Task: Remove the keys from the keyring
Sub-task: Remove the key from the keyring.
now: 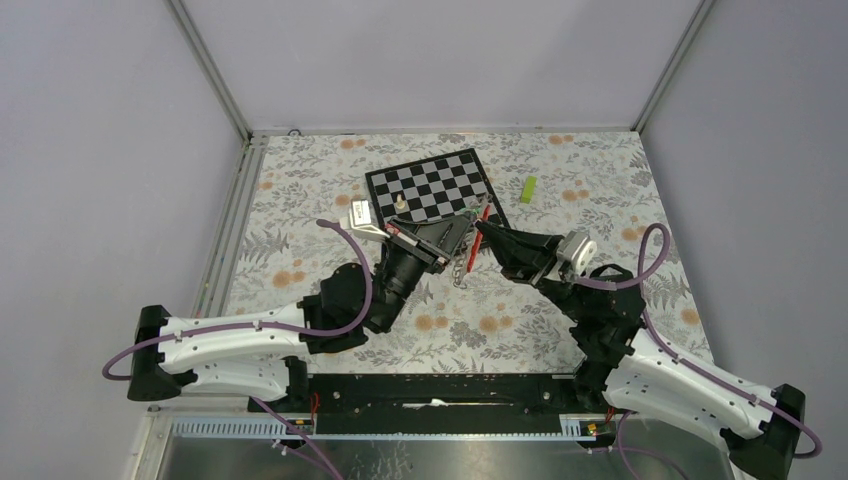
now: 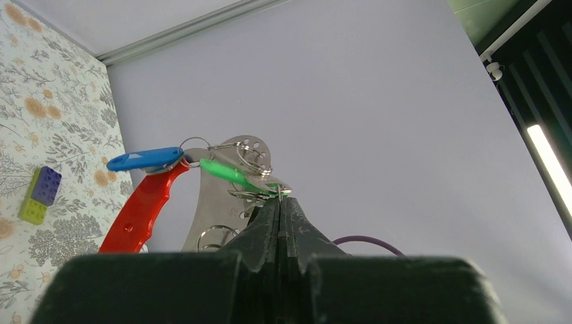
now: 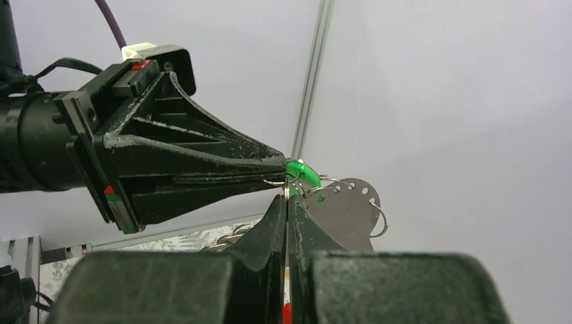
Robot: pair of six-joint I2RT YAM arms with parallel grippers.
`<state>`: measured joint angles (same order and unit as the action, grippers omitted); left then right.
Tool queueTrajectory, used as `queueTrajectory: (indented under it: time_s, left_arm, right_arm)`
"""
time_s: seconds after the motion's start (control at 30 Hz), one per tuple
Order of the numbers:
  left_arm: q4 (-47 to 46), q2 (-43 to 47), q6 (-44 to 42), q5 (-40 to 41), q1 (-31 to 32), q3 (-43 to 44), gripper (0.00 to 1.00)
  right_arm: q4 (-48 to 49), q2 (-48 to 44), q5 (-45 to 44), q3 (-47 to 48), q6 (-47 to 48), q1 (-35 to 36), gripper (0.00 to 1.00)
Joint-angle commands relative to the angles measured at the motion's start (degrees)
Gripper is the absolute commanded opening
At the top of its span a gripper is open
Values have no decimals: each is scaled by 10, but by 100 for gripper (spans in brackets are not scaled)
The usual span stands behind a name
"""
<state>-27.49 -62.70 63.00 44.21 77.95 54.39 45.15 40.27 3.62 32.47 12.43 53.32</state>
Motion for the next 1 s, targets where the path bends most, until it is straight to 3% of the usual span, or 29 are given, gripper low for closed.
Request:
queueTrajectory:
  time_s: [0.0, 0.4, 0.7, 0.97]
  left_arm:
    - [-31, 29, 4, 4, 0, 9, 0]
    - [27, 78, -16, 0, 0, -22, 0]
    - [62, 85, -52, -21, 0, -14, 0]
    - [51, 79, -102, -67, 0, -10, 0]
  right_arm:
    - [-26, -20, -3, 20, 11, 6, 0]
    - [-277, -48, 94, 130, 67, 5, 0]
    - [-365, -60, 133, 165, 86, 6, 4]
    - [-436, -65, 182, 193, 132, 5, 0]
